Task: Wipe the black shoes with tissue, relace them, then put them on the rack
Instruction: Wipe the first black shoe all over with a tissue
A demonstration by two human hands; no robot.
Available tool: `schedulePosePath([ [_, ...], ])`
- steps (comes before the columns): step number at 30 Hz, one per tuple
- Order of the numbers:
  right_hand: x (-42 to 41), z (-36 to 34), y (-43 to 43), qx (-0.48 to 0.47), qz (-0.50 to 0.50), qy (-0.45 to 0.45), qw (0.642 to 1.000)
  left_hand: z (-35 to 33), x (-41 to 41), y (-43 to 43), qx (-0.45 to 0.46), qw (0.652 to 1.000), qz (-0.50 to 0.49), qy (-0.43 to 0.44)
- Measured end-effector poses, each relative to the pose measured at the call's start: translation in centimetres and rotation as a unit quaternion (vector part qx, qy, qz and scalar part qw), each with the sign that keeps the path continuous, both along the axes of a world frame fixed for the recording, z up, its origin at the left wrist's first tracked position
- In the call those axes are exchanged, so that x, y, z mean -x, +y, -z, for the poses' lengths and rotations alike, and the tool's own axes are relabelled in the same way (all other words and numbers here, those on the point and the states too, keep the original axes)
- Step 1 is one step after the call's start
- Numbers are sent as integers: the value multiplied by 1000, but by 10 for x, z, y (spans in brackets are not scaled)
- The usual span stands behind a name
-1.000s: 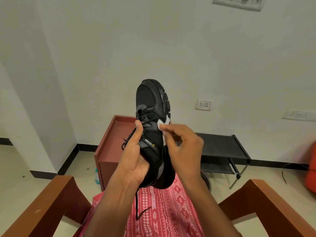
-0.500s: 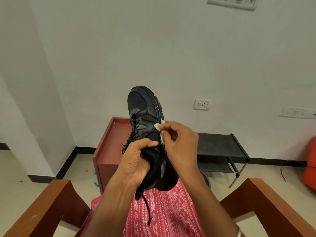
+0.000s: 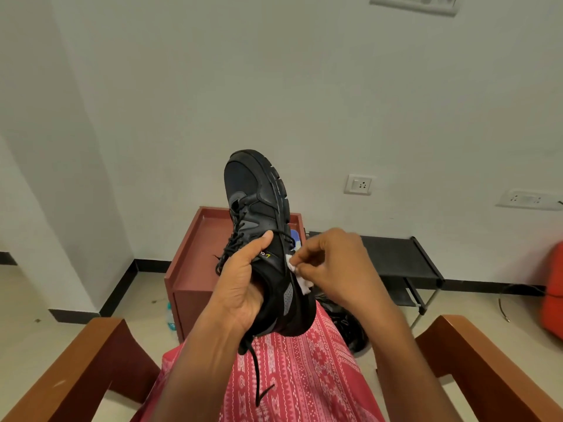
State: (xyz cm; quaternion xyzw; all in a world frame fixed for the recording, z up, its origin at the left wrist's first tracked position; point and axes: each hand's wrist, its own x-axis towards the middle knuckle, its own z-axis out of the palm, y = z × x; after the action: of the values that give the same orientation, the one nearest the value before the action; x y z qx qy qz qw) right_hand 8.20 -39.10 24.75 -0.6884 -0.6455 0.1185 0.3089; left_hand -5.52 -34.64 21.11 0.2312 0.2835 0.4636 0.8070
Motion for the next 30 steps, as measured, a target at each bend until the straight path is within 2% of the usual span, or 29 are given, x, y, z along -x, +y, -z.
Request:
schedulePosePath([
  [3, -1, -8, 19, -51, 10, 11, 999, 0, -3, -2, -31, 999, 7, 4],
  [8, 1, -1, 47, -205, 32, 105, 973, 1, -5, -1, -47, 999, 15, -2],
  [10, 4, 7, 47, -228, 23, 100, 968, 2, -5, -1, -43, 999, 10, -16],
  [12, 3, 14, 39, -195, 4, 77, 978, 3, -2, -1, -40, 999, 0, -24],
  [17, -17, 16, 3, -10, -42, 24, 999, 4, 2, 1, -28, 999, -13, -13],
  [20, -24, 13, -4, 30, -42, -1, 999, 3, -2, -1, -39, 999, -6, -13],
  [23, -21, 13, 8, -15, -25, 16, 999, 3, -2, -3, -25, 999, 32, -29],
  [27, -1, 22, 24, -153, 26, 111, 982, 4, -2, -2, -26, 996, 61, -57],
  [30, 9, 27, 19, -158, 26, 180, 971, 5, 1, 1, -22, 995, 66, -67],
])
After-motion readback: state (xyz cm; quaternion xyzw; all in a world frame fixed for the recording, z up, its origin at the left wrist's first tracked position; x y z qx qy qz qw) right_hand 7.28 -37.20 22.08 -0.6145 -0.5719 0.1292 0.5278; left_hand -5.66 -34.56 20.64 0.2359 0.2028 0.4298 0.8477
